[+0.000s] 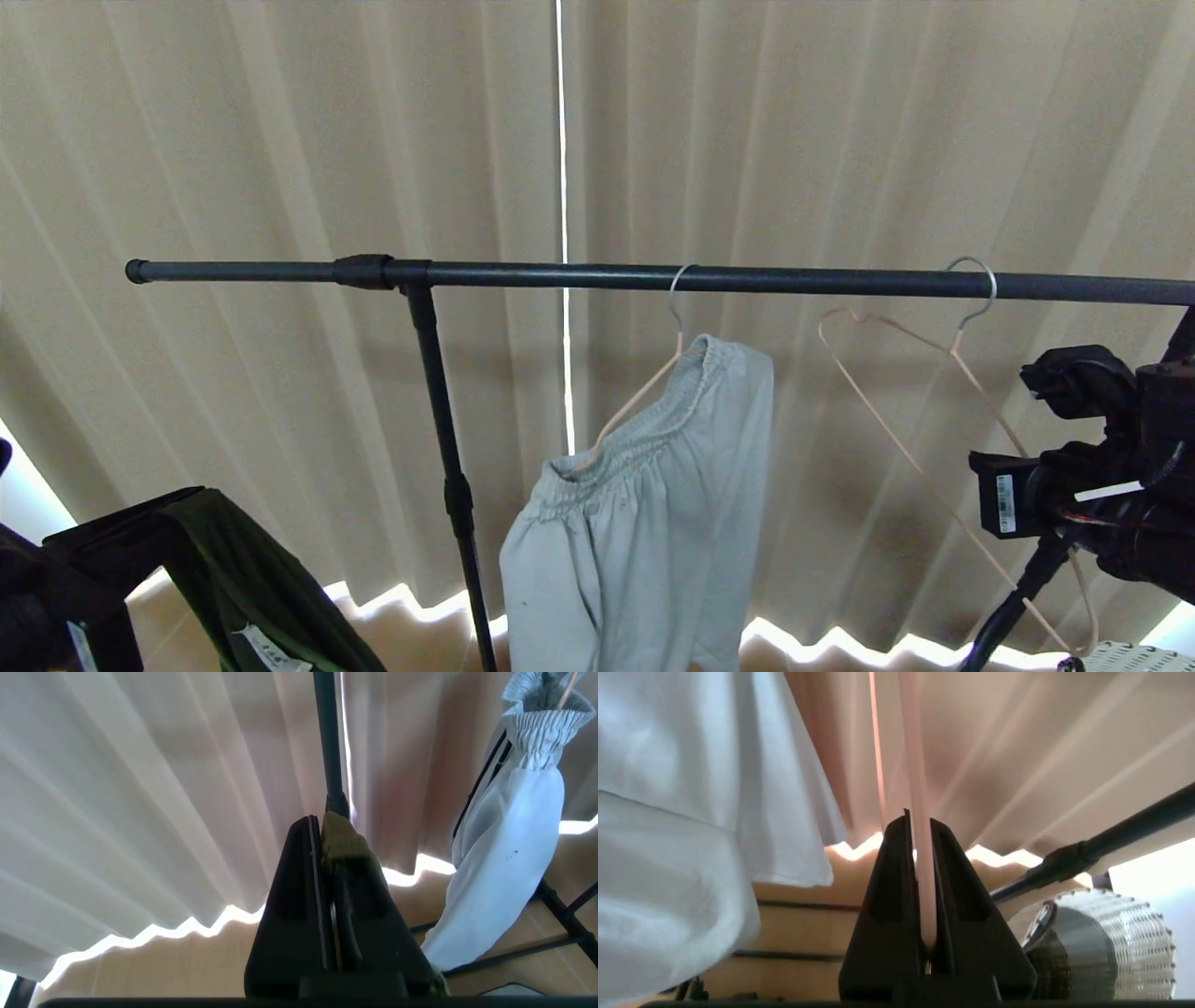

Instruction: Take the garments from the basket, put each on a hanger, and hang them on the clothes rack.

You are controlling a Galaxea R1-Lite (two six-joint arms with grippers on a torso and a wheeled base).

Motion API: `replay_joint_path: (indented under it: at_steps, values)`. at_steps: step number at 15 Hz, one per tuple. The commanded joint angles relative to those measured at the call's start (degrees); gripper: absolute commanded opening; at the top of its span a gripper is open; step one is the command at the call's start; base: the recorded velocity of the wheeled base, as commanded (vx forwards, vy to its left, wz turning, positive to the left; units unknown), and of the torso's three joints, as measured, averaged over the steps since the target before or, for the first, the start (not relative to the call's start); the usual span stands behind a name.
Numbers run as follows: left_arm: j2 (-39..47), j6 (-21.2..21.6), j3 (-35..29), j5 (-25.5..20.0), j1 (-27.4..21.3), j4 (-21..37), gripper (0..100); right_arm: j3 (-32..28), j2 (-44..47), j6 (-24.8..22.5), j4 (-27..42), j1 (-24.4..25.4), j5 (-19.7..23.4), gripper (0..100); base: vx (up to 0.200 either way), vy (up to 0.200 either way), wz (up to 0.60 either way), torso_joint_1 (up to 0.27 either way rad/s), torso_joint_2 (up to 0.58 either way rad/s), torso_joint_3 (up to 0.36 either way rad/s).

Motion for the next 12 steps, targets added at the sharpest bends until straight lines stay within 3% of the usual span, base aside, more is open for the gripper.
replay_joint_path:
  at_steps: [1,9,12]
  values:
    - [-0.02,0.90,0.63,0.02,-0.09,-0.06,0,-0.46,-3.52,0.04,-0.49,0.04,0.30,0,0.000,0.000,0.00,0.000,0.00,0.000]
    - [-0.28,2.22,0.54,0.11,0.08,-0.06,0,2.62,-10.11,-0.05,0.30,0.21,1.79,0,0.000,0.000,0.00,0.000,0.00,0.000]
    - [-0.46,2.30,0.54,0.11,0.17,-0.06,0,2.36,-10.02,-0.05,0.30,0.30,1.79,0,-0.200,0.000,0.00,0.004,0.00,0.001]
